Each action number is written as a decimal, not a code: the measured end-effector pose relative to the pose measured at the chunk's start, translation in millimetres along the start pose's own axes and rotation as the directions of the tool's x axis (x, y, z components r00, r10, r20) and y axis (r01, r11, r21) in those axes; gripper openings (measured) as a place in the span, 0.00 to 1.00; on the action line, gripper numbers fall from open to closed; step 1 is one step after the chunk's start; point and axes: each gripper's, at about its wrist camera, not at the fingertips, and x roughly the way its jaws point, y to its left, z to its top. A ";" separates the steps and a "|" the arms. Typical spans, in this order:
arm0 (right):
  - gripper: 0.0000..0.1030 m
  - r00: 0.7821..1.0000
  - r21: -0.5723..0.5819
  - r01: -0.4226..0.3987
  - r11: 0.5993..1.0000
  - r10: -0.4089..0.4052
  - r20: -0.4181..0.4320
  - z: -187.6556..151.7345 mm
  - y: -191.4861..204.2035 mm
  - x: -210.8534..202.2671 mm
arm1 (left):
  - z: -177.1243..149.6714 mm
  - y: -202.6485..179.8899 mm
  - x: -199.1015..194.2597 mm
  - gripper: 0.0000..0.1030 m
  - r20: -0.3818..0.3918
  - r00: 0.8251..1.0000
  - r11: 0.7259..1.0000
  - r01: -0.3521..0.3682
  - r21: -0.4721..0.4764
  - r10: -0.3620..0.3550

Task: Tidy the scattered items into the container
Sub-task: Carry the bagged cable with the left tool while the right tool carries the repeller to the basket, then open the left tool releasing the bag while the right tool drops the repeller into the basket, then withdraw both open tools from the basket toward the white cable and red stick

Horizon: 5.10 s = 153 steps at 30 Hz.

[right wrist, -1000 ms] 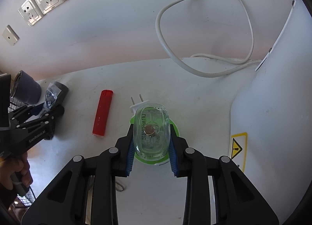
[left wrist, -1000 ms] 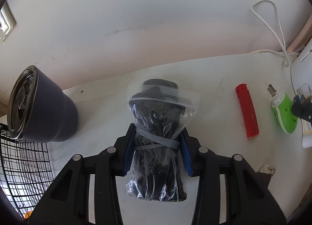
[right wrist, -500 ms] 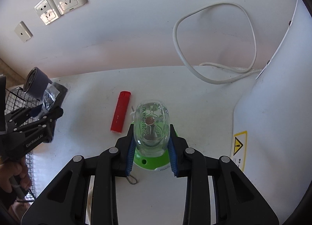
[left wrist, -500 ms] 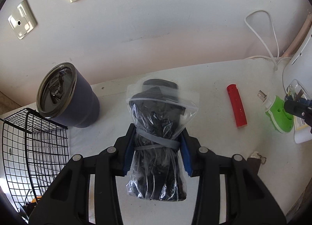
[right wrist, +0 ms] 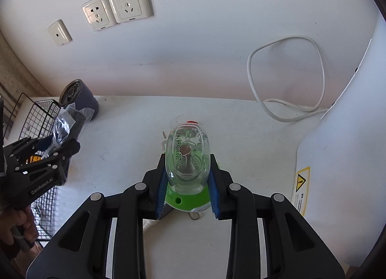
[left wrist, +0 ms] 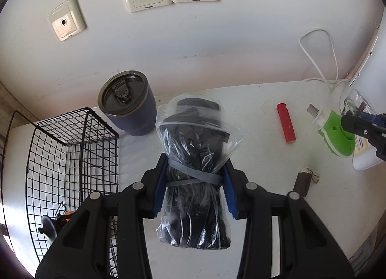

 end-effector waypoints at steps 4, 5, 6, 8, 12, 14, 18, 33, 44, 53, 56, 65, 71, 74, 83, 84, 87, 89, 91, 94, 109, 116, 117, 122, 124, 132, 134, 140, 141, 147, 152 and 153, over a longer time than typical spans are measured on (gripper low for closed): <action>0.29 1.000 -0.023 -0.017 1.000 0.018 0.009 -1.2 14.8 -7.5 | -4.2 4.9 -10.0 0.36 0.007 1.000 1.000 -0.019 -0.024 0.019; 0.29 1.000 -0.031 -0.022 0.999 0.023 0.010 -1.4 19.2 -8.6 | -6.9 6.3 -10.6 0.36 0.008 1.000 0.999 -0.023 -0.031 0.023; 0.29 1.000 -0.039 -0.027 0.999 0.027 0.012 -1.4 24.4 -11.4 | -9.1 8.5 -12.8 0.36 0.009 1.000 0.999 -0.026 -0.039 0.027; 0.29 0.999 -0.058 -0.037 0.998 0.038 0.017 -1.0 34.2 -15.3 | -12.6 14.7 -19.9 0.36 0.015 0.999 0.998 -0.031 -0.053 0.032; 0.29 0.998 -0.103 -0.063 0.993 0.066 0.019 1.5 55.5 -20.4 | -18.3 28.1 -35.7 0.36 0.031 0.998 0.996 -0.048 -0.079 0.050; 0.29 0.997 -0.133 -0.076 0.988 0.079 0.021 3.7 68.5 -23.7 | -23.2 34.9 -41.7 0.36 0.034 0.998 0.994 -0.053 -0.098 0.057; 0.29 0.994 -0.193 -0.103 0.976 0.110 0.024 10.8 97.0 -29.0 | -33.0 49.8 -51.4 0.36 0.041 0.996 0.989 -0.070 -0.133 0.076; 0.29 0.970 -0.363 -0.234 0.902 0.243 -0.020 22.5 199.6 -22.0 | -86.1 107.2 -79.5 0.36 0.004 0.987 0.950 -0.156 -0.270 0.163; 0.29 0.950 -0.450 -0.302 0.840 0.306 -0.067 25.1 259.3 -12.9 | -110.8 139.9 -87.7 0.36 -0.026 0.977 0.916 -0.206 -0.344 0.210; 0.29 0.940 -0.492 -0.332 0.805 0.327 -0.099 26.1 291.2 -6.8 | -127.0 153.7 -89.7 0.36 -0.049 0.973 0.897 -0.228 -0.379 0.227; 0.29 0.937 -0.500 -0.340 0.796 0.332 -0.109 25.1 300.1 -3.9 | -132.4 158.5 -89.3 0.36 -0.058 0.972 0.890 -0.232 -0.393 0.228; 0.29 0.934 -0.518 -0.350 0.781 0.333 -0.130 22.7 320.6 4.1 | -143.7 168.2 -85.3 0.36 -0.078 0.971 0.878 -0.237 -0.415 0.226; 0.29 0.934 -0.514 -0.353 0.782 0.328 -0.143 23.5 328.2 13.4 | -145.9 172.5 -81.2 0.36 -0.090 0.970 0.876 -0.243 -0.417 0.226; 0.29 0.932 -0.507 -0.357 0.785 0.331 -0.144 27.0 330.7 16.8 | -147.1 173.4 -78.5 0.36 -0.098 0.970 0.877 -0.244 -0.413 0.224; 0.29 0.929 -0.475 -0.369 0.799 0.334 -0.160 36.5 336.7 28.7 | -145.3 170.1 -74.0 0.38 -0.111 0.964 0.887 -0.267 -0.376 0.243; 0.29 0.929 -0.473 -0.369 0.800 0.333 -0.162 37.2 337.0 29.5 | -144.0 169.5 -75.1 0.38 -0.105 0.963 0.889 -0.268 -0.371 0.247; 0.32 0.930 -0.470 -0.367 0.803 0.328 -0.165 38.1 338.3 31.3 | -139.3 168.4 -77.7 0.38 -0.093 0.962 0.893 -0.274 -0.357 0.258; 0.33 0.929 -0.467 -0.369 0.803 0.329 -0.169 38.1 339.0 32.3 | -137.5 169.6 -77.0 0.38 -0.092 0.962 0.894 -0.271 -0.357 0.256; 0.33 0.930 -0.468 -0.368 0.803 0.329 -0.166 38.1 339.7 31.6 | -136.6 170.6 -75.4 0.38 -0.096 0.963 0.894 -0.271 -0.357 0.254; 0.34 0.932 -0.473 -0.362 0.803 0.323 -0.164 38.4 340.5 30.9 | -136.6 170.2 -75.3 0.38 -0.095 0.963 0.896 -0.269 -0.354 0.251; 0.69 0.953 -0.462 -0.299 0.835 0.282 -0.109 38.3 326.5 19.5 | -134.4 172.6 -78.3 0.38 -0.081 0.966 0.898 -0.257 -0.358 0.245; 0.74 0.963 -0.458 -0.265 0.849 0.253 -0.088 37.9 319.3 12.0 | -135.0 169.7 -83.6 0.38 -0.071 0.969 0.897 -0.247 -0.366 0.238; 0.75 0.965 -0.457 -0.260 0.851 0.251 -0.083 37.7 318.0 10.8 | -135.1 169.8 -84.6 0.38 -0.070 0.968 0.896 -0.250 -0.367 0.242; 0.78 0.968 -0.449 -0.249 0.858 0.241 -0.076 35.3 313.7 7.9 | -135.8 169.5 -88.2 0.57 -0.066 0.963 0.894 -0.265 -0.362 0.260; 0.79 0.969 -0.446 -0.244 0.861 0.235 -0.077 33.0 311.4 7.6 | -136.0 167.7 -88.0 0.61 -0.069 0.961 0.895 -0.274 -0.352 0.267; 0.79 0.972 -0.432 -0.231 0.872 0.223 -0.070 26.2 296.9 2.3 | -137.9 158.6 -90.3 0.71 -0.061 0.962 0.906 -0.272 -0.326 0.266; 0.80 0.974 -0.432 -0.222 0.874 0.216 -0.063 24.5 293.7 -0.4 | -137.6 156.1 -92.9 0.72 -0.051 0.962 0.907 -0.270 -0.322 0.268; 0.81 0.978 -0.406 -0.203 0.891 0.204 -0.041 24.0 276.3 -7.0 | -130.8 144.5 -97.1 0.72 -0.031 0.964 0.919 -0.262 -0.293 0.265; 0.81 0.979 -0.398 -0.199 0.896 0.201 -0.037 24.0 272.6 -7.8 | -129.0 142.3 -98.1 0.72 -0.026 0.964 0.922 -0.260 -0.286 0.264; 0.81 0.985 -0.339 -0.166 0.926 0.171 -0.015 26.0 241.0 -12.4 | -115.6 119.1 -99.9 0.72 0.006 0.971 0.945 -0.233 -0.229 0.240; 0.81 0.991 -0.284 -0.130 0.950 0.137 0.002 25.2 209.9 -17.0 | -106.6 96.1 -93.0 0.72 0.014 0.977 0.964 -0.206 -0.171 0.211; 0.81 0.991 -0.272 -0.125 0.954 0.131 0.005 25.0 204.1 -18.3 | -105.0 91.9 -91.5 0.72 0.015 0.978 0.966 -0.201 -0.160 0.206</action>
